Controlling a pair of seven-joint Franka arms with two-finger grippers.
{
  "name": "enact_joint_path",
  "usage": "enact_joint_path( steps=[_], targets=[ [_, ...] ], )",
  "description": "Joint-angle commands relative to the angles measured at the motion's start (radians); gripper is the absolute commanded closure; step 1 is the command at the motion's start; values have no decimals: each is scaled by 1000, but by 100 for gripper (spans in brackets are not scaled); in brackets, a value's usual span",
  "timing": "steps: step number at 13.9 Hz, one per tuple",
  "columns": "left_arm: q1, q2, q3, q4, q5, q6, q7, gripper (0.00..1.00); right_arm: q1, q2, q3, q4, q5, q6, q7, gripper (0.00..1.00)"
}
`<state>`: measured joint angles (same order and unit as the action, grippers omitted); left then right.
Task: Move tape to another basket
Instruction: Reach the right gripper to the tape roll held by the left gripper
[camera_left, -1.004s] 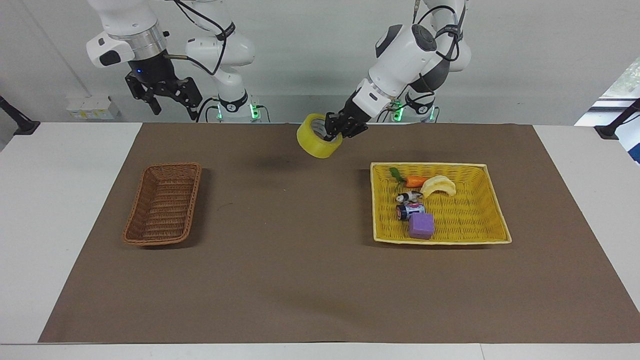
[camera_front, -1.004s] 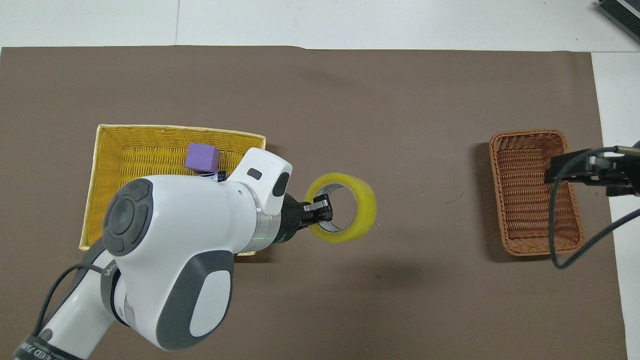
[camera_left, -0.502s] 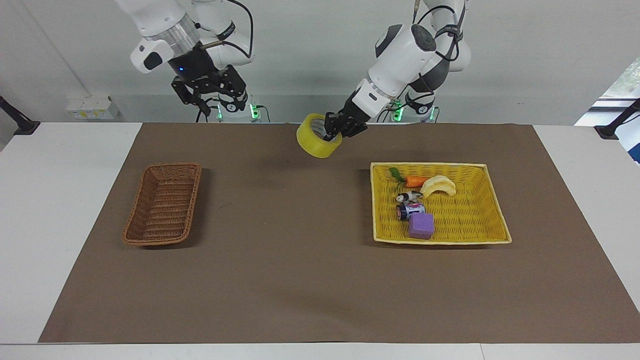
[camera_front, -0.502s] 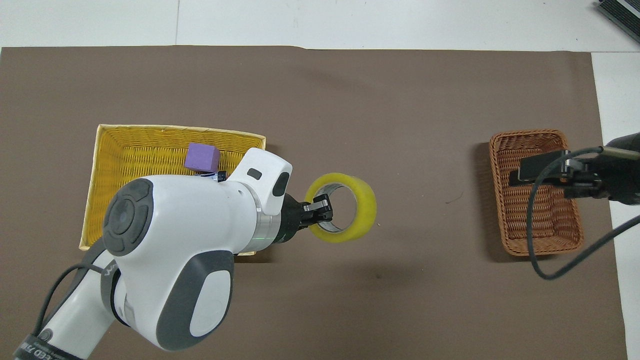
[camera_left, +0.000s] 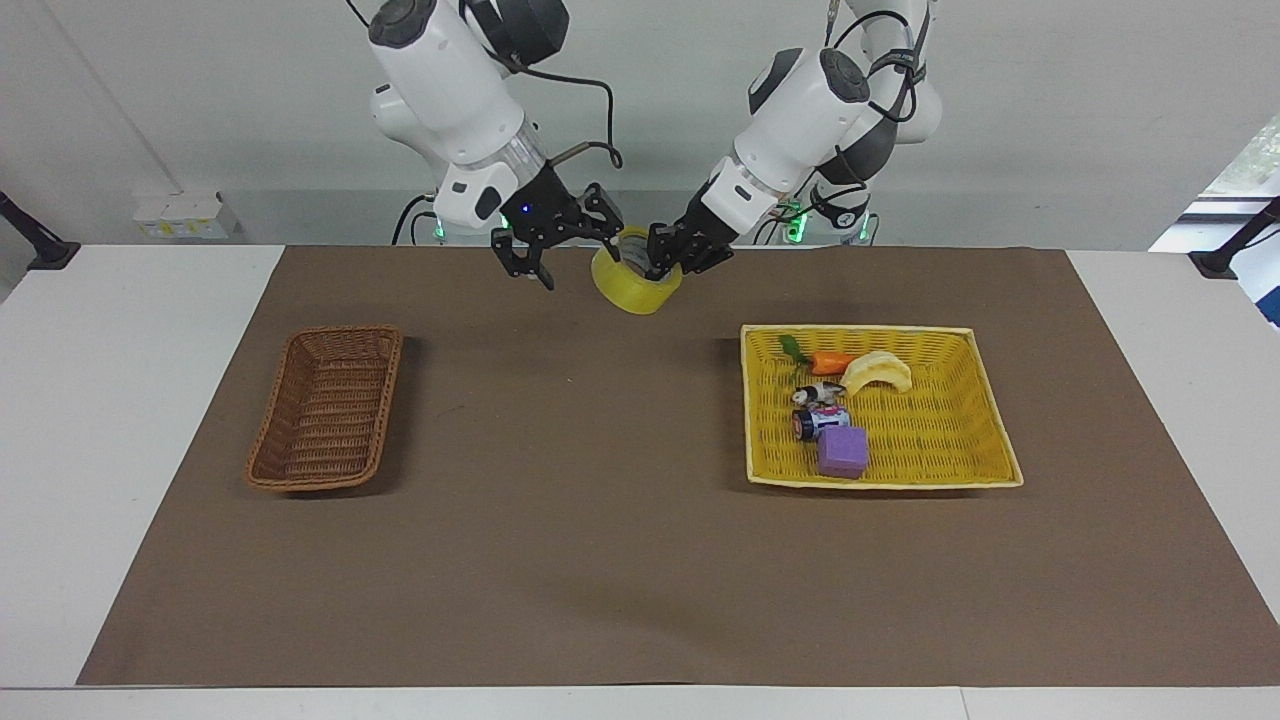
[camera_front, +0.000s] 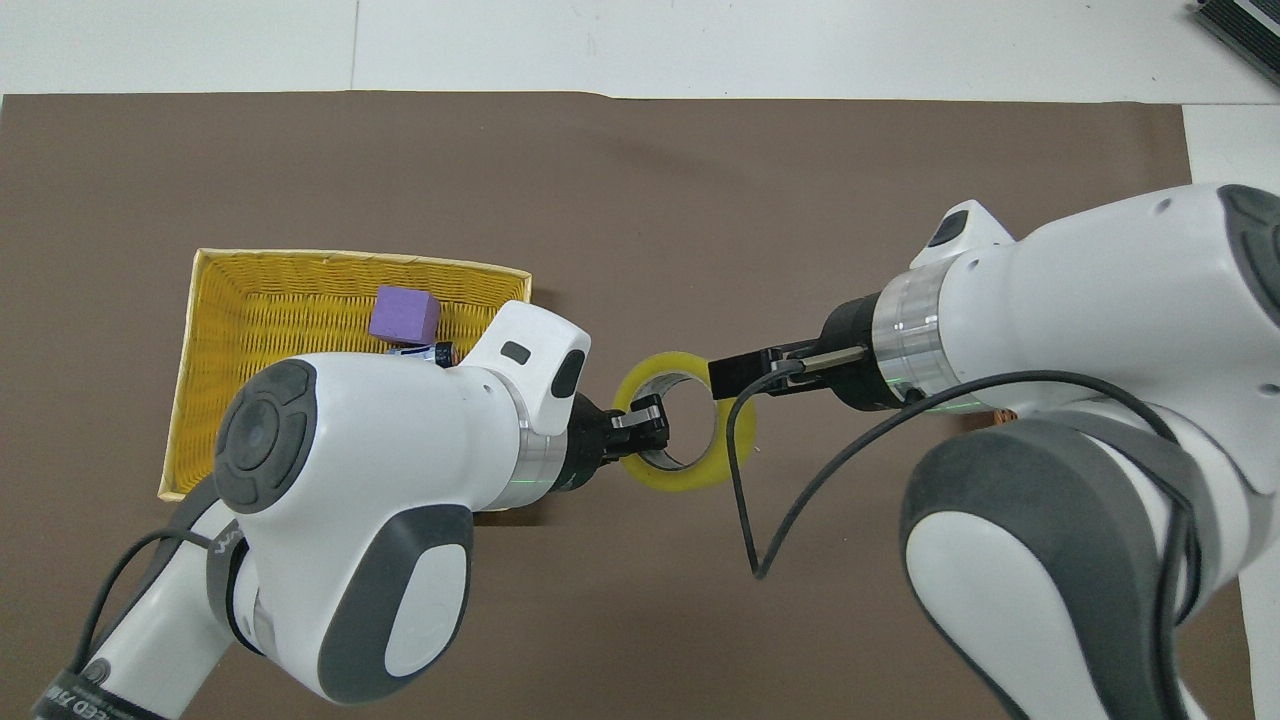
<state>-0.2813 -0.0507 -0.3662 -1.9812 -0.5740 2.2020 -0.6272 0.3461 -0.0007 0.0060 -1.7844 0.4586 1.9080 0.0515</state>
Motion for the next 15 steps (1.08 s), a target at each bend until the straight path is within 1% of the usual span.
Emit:
enact_joint_path(
  steps=[1, 3, 5, 7, 8, 9, 11, 12, 13, 14, 15],
  targets=[
    [-15, -35, 12, -11, -21, -13, -5, 100, 10, 22, -6, -61, 127, 65, -97, 0],
    [-15, -35, 12, -11, -21, -13, -5, 100, 16, 27, -5, -75, 161, 82, -98, 0],
    [-15, -37, 13, -11, -21, -13, -5, 100, 14, 22, -6, -75, 195, 45, -110, 0],
    [-15, -35, 12, -10, -21, -12, -5, 100, 22, 14, -6, -84, 187, 26, -96, 0],
    [-15, -35, 13, -10, -21, -13, -5, 100, 21, 11, -9, -87, 184, 7, -81, 66],
    [-15, -35, 13, -10, -21, -13, -6, 100, 17, 13, -9, -82, 155, -12, -75, 100],
    [-15, -35, 13, -10, -21, -13, -5, 100, 16, 14, -8, -64, 68, -17, -70, 100],
    [-12, -32, 13, -7, -18, -15, 12, 77, 16, 11, -6, -58, 60, -18, -71, 100],
    [-13, -29, 13, 7, -18, -13, 15, 1, 17, 10, -8, -56, 54, -33, -71, 100],
    [-9, -34, 15, 21, -18, -16, 1, 0, 17, 10, -8, -56, 26, -43, -74, 100],
    [-2, -44, 16, 25, -18, -31, 1, 0, 22, 8, -6, -56, -32, -44, -71, 100]
  ],
)
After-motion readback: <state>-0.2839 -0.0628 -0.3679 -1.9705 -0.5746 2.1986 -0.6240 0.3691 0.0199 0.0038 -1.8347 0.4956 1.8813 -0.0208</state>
